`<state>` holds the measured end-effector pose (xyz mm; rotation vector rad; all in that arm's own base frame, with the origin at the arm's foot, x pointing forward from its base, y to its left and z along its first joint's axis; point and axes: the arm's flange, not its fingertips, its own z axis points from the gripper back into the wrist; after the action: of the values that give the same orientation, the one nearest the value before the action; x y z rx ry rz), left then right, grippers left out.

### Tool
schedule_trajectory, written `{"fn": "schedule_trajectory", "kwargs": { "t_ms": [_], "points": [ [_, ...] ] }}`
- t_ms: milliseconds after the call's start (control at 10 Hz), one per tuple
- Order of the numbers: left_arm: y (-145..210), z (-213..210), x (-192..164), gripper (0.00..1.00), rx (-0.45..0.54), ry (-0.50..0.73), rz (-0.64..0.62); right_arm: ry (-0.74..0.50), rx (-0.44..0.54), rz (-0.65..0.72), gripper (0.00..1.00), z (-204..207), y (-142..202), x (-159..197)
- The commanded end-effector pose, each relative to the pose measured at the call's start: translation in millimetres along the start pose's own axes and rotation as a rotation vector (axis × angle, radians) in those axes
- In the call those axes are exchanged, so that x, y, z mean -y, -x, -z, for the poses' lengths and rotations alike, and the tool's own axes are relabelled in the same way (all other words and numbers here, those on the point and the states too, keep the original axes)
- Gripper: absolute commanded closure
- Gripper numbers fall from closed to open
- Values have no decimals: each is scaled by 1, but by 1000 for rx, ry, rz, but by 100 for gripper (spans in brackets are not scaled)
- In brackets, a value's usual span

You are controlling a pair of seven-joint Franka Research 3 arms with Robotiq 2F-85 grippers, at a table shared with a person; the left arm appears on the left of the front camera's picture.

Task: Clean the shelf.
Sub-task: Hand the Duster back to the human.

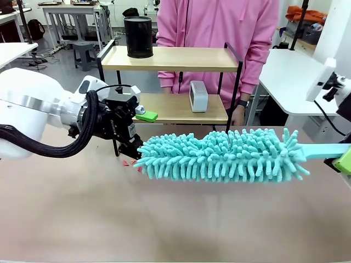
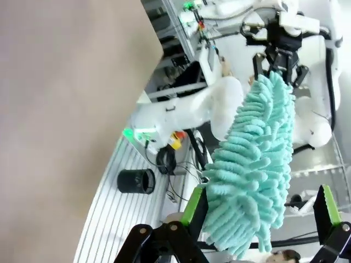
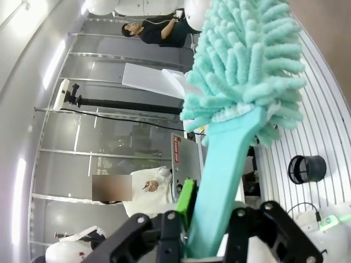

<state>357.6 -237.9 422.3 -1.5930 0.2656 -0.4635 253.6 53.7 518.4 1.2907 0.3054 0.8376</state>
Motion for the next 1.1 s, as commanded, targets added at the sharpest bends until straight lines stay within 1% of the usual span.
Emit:
{"fn": "schedule_trajectory", "kwargs": {
  "t_ms": [0,200,600,1000],
  "points": [
    [-9,9,0,0,-153,86,-56,-14,-33,-49,89,-5,-9,-6],
    [-12,21,-5,0,-236,113,-68,-38,-49,-63,89,-2,-11,-7],
    [-14,38,-23,0,-297,22,-74,-73,-83,-85,89,4,-16,-10],
    [-7,43,-14,0,-304,110,-76,-85,-95,-80,89,6,-21,-5]
  ]
}}
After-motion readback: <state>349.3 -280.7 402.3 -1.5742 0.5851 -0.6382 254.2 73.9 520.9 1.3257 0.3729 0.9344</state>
